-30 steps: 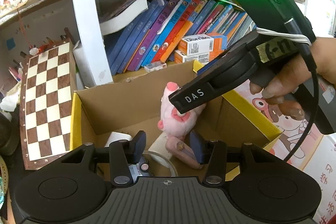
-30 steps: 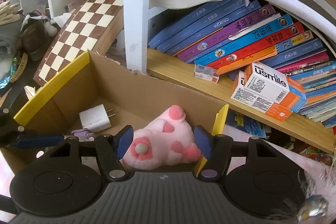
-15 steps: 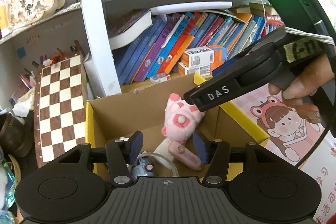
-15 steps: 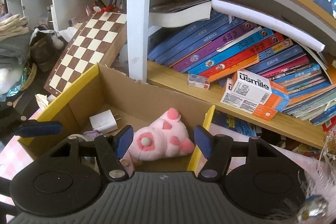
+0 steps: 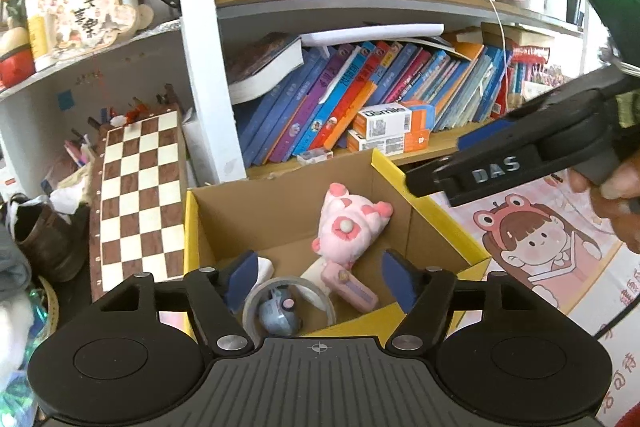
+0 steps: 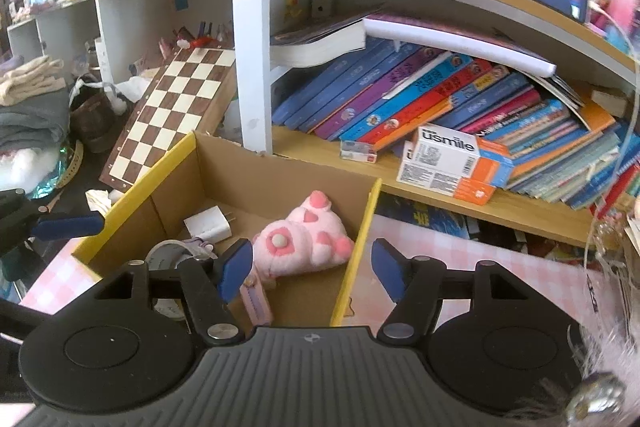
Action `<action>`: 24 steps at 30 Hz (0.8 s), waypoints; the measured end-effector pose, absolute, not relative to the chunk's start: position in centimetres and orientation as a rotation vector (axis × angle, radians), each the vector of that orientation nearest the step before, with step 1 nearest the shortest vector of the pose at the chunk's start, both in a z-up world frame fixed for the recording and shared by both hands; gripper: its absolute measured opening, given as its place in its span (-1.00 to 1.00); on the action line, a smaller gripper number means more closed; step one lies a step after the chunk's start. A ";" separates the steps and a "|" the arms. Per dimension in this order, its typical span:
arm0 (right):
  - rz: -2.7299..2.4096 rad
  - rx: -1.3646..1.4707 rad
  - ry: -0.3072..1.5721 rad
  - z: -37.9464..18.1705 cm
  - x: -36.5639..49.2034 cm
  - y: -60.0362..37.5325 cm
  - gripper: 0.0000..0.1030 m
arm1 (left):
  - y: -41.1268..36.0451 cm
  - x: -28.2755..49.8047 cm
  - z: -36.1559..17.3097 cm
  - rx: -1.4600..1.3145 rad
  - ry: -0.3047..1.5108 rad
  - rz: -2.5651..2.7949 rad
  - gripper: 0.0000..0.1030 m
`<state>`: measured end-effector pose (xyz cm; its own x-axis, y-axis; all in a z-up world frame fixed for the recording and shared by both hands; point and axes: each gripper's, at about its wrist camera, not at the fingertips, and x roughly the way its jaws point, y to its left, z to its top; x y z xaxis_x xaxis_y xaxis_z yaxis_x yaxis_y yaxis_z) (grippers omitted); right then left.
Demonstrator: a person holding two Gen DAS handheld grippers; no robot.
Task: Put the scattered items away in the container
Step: 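Open the left tool to drop the tape roll into the box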
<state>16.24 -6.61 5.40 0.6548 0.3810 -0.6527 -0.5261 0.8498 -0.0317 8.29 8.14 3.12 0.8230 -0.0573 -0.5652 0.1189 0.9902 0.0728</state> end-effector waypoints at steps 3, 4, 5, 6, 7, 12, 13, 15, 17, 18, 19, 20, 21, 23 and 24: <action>0.506 -0.201 0.677 5.7 15.1 -7.6 0.27 | 8.0 7.5 3.4 0.102 0.591 -0.085 0.44; 0.502 -0.195 0.675 5.8 14.7 -7.9 0.27 | 7.9 7.2 3.4 0.103 0.589 -0.084 0.44; 0.498 -0.188 0.674 5.8 14.4 -8.2 0.27 | 7.8 6.9 3.5 0.105 0.588 -0.083 0.45; 0.494 -0.183 0.673 5.8 14.1 -8.4 0.27 | 7.7 6.7 3.5 0.106 0.588 -0.083 0.46; 0.489 -0.177 0.674 5.8 13.7 -8.7 0.27 | 7.6 6.4 3.6 0.108 0.587 -0.082 0.46; 0.468 -0.155 0.682 5.5 12.2 -10.0 0.28 | 7.1 5.4 3.7 0.107 0.589 -0.078 0.47; 0.464 -0.150 0.684 5.4 11.9 -10.3 0.28 | 7.0 5.2 3.7 0.104 0.590 -0.075 0.47; 0.457 -0.141 0.688 5.3 11.3 -10.8 0.30 | 6.9 4.9 3.6 0.098 0.592 -0.066 0.49; 0.449 -0.133 0.690 5.1 10.8 -11.3 0.31 | 6.8 4.6 3.6 0.095 0.593 -0.058 0.51; 0.445 -0.130 0.691 5.1 10.5 -11.5 0.31 | 6.7 4.5 3.6 0.095 0.593 -0.053 0.55; 0.441 -0.126 0.692 5.0 10.3 -11.8 0.32 | 6.6 4.3 3.6 0.097 0.592 -0.047 0.57; 0.436 -0.122 0.694 4.9 10.1 -12.0 0.32 | 6.6 4.2 3.6 0.098 0.591 -0.042 0.59; 0.431 -0.119 0.695 4.9 10.0 -12.2 0.32 | 6.5 4.1 3.6 0.098 0.591 -0.038 0.60; 0.420 -0.111 0.698 4.7 9.6 -12.7 0.32 | 6.5 4.0 3.6 0.094 0.593 -0.033 0.60; 0.414 -0.106 0.700 4.6 9.5 -12.9 0.33 | 6.4 4.0 3.6 0.092 0.595 -0.031 0.60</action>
<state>9.47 -12.92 4.59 0.6876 0.3341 -0.6446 -0.4044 0.9136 0.0421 3.97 6.41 3.62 0.8276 -0.0023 -0.5613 0.0552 0.9955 0.0773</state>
